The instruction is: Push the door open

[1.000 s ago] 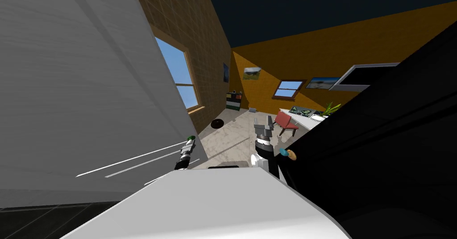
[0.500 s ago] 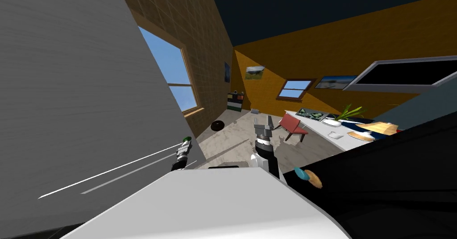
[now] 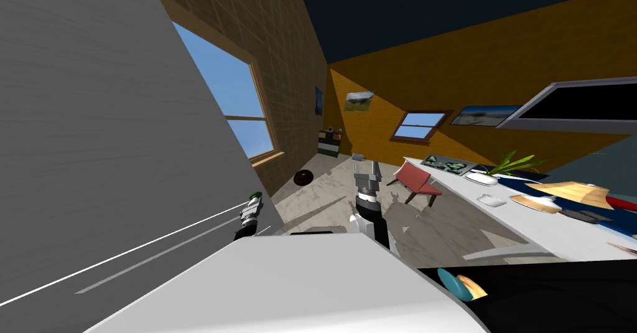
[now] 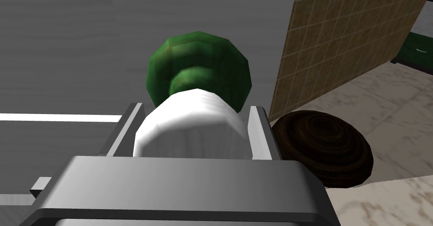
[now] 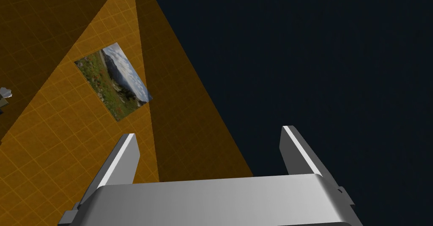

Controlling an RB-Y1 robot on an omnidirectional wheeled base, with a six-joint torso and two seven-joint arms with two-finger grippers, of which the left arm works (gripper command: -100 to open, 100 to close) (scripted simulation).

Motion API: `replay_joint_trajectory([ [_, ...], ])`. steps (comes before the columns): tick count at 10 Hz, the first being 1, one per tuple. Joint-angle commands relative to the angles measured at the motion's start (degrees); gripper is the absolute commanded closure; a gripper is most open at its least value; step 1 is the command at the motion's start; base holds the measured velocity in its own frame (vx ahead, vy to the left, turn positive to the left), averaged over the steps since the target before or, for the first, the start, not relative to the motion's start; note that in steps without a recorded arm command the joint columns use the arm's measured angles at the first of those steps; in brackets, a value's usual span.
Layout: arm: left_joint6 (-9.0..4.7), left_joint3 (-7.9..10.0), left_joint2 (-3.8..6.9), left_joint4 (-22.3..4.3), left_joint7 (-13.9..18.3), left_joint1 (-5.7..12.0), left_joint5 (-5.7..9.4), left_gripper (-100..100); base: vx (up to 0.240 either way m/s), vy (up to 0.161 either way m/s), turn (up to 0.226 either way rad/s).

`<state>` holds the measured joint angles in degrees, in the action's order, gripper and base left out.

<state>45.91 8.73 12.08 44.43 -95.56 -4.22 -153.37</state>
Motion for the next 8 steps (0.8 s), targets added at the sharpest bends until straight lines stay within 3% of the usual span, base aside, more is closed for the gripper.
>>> replay_joint_trajectory([
  [1,-0.37,1.27,0.66,1.0,-0.32,-0.63,0.87,100,0.203,-0.036,0.047],
  [3,-0.37,1.27,0.66,1.0,-0.32,-0.63,0.87,100,0.073,-0.01,0.013],
  [5,-0.2,2.41,0.81,0.45,-0.73,-0.52,1.82,100,0.143,-0.035,0.036],
  [6,-0.8,1.99,0.59,0.74,-0.75,-0.68,1.58,100,0.071,-0.014,0.028],
  [8,-0.44,3.34,0.83,0.05,-1.16,-0.59,2.6,100,0.17,-0.005,0.052],
])
